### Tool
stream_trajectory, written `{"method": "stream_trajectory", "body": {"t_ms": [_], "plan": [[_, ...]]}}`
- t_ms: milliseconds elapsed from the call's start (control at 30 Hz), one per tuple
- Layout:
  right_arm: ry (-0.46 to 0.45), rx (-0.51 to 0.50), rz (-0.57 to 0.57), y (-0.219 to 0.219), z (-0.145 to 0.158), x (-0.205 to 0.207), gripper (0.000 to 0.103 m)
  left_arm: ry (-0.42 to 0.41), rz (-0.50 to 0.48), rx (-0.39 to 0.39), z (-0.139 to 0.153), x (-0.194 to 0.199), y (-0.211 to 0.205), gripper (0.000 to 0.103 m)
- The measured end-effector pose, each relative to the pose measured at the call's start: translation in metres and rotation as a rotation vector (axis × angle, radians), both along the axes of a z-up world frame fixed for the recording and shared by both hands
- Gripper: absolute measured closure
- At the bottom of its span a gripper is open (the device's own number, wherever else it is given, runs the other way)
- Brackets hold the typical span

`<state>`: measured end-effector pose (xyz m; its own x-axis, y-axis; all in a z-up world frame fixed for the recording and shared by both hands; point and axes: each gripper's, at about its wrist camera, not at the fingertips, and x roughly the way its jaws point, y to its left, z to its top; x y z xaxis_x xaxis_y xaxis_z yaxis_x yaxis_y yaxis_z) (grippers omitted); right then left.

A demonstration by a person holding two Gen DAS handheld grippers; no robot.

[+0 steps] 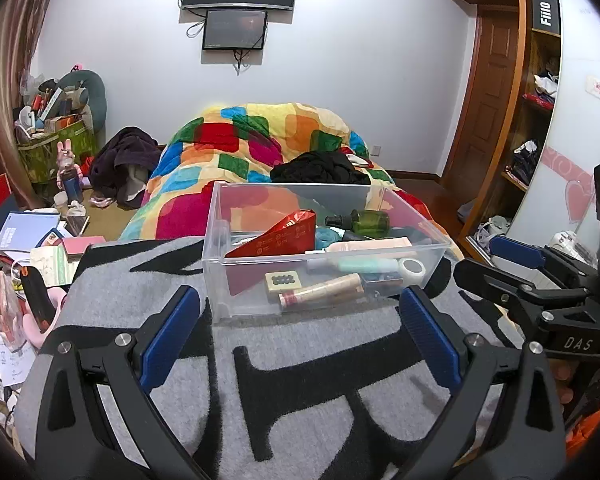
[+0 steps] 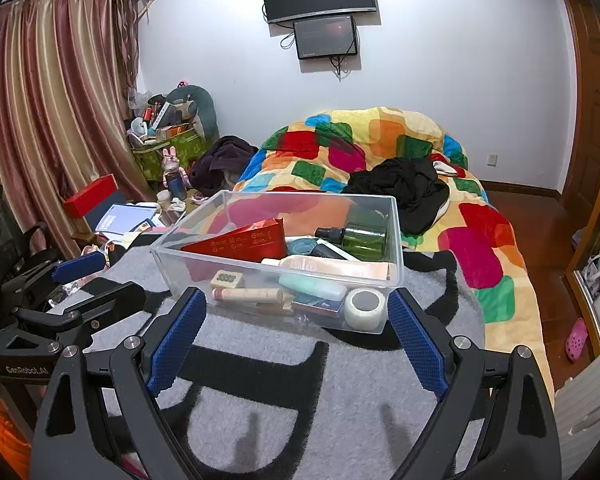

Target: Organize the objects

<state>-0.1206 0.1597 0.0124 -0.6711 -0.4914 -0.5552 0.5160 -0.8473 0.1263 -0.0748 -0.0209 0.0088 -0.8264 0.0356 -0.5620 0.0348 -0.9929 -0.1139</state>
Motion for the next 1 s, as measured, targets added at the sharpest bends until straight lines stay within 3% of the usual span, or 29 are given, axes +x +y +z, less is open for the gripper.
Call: {"method": "stream_trajectory", "body": {"t_ms": [1000], "plan": [[0.001,-0.002,0.010,-0.0009,0.0004,0.0041,0.012,0.001,-0.010,0.012,0.0014,0.0027,0.0053,0.002]]}}
